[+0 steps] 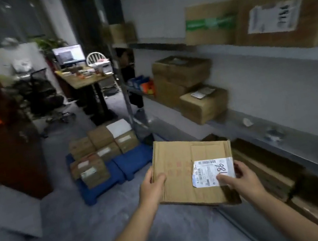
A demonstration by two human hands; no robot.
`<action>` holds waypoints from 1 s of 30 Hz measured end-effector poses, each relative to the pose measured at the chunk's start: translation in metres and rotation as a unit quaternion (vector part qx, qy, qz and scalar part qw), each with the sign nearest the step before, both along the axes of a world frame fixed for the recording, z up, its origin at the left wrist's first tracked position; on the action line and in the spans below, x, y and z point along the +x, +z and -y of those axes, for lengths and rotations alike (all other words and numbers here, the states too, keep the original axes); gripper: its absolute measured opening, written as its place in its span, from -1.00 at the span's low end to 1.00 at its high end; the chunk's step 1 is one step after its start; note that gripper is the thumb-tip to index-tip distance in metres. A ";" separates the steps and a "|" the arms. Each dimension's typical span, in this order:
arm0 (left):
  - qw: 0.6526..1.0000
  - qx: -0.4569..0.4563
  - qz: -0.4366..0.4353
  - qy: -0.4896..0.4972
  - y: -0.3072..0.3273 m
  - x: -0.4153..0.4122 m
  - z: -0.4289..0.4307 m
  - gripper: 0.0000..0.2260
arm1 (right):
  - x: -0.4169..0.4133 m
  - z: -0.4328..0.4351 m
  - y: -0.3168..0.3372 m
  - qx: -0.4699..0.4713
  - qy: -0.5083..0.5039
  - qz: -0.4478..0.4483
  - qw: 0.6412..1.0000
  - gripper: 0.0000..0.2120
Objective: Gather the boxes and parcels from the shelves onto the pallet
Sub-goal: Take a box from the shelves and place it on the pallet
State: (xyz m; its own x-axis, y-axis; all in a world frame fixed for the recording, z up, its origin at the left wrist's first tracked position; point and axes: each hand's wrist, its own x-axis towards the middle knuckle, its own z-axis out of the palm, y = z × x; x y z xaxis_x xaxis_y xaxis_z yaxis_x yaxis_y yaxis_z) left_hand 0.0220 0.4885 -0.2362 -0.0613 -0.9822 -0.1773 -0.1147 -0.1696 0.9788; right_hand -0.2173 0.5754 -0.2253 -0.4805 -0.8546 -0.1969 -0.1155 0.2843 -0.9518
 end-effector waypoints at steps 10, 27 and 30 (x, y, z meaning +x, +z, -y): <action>0.990 0.043 0.024 0.131 -0.029 0.151 0.137 -0.54 | 0.139 0.199 -0.016 0.021 0.154 0.037 0.987 -0.48; 0.964 0.058 0.118 0.229 -0.034 0.152 0.426 -0.64 | 0.141 0.582 -0.059 0.042 0.289 0.064 0.954 -0.48; 0.957 0.078 0.136 0.245 -0.043 0.163 0.472 -0.60 | 0.156 0.637 -0.064 0.040 0.305 0.051 0.950 -0.42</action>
